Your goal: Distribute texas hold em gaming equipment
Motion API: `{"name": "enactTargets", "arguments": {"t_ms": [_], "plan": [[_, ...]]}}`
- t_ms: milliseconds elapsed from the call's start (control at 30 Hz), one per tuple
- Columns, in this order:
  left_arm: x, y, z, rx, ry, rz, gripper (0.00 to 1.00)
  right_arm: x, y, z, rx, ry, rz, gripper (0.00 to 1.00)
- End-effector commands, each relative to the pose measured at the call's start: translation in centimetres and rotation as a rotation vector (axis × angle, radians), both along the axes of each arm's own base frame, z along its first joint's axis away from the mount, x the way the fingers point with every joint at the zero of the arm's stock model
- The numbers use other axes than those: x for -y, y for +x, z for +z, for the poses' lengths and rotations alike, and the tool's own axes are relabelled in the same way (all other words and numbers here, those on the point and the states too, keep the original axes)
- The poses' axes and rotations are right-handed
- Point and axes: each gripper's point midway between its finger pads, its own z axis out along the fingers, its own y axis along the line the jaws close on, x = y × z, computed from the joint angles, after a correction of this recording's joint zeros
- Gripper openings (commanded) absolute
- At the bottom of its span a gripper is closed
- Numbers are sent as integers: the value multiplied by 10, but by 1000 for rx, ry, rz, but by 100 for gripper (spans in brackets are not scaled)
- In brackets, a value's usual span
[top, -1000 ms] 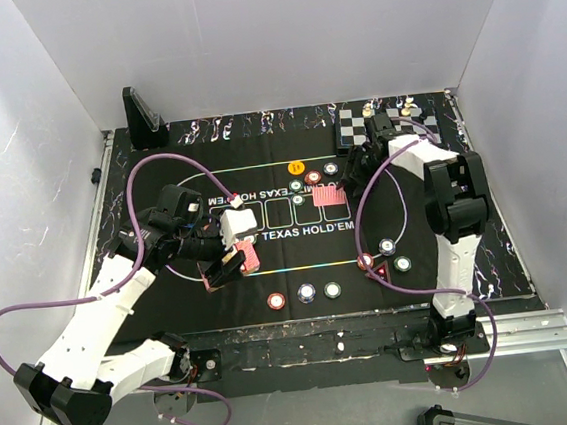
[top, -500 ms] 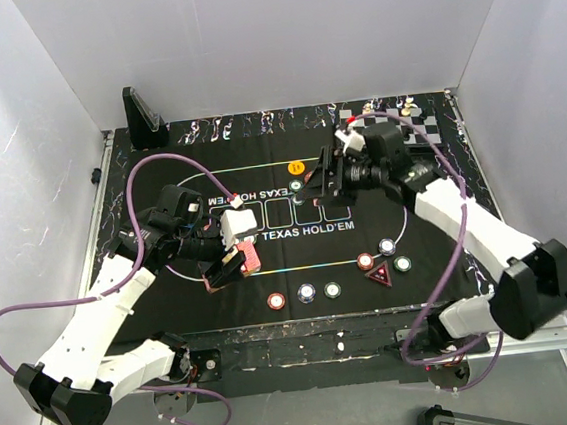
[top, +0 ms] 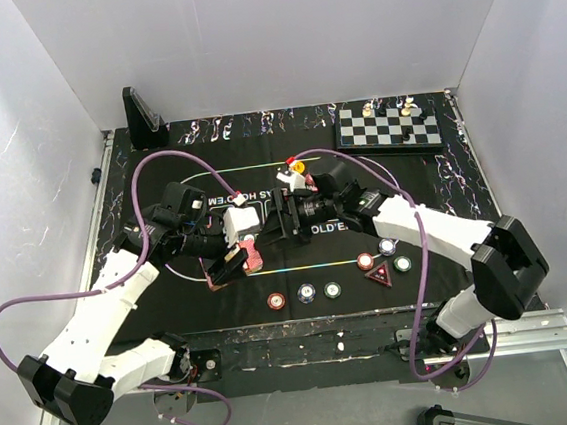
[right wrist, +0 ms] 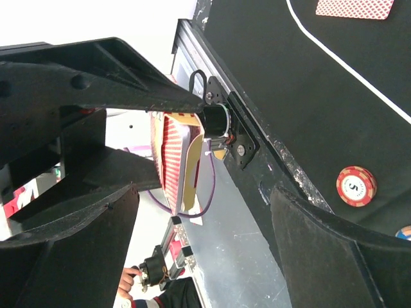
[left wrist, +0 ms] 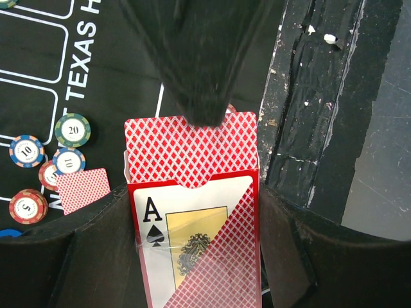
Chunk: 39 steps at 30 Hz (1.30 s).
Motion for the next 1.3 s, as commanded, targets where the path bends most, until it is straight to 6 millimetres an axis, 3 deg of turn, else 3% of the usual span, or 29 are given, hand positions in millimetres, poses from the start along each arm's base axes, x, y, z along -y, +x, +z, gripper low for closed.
{"name": "enactTargets", "arguments": {"t_ms": [0,233,467,767,1267], "plan": [[9,5,20,56,-61,-12,24,-23,-1,26,56,89,33,90],[10,7,22,61,-65,-10,24,-42,-9,23,21,123,66,88],[11,8,26,69,-74,-5,24,-46,-11,17,-29,136,68,62],[11,7,26,68,-77,-6,23,-36,-14,18,-32,137,50,39],[12,5,29,69,-90,-6,22,-15,-10,15,-57,150,-2,32]]}}
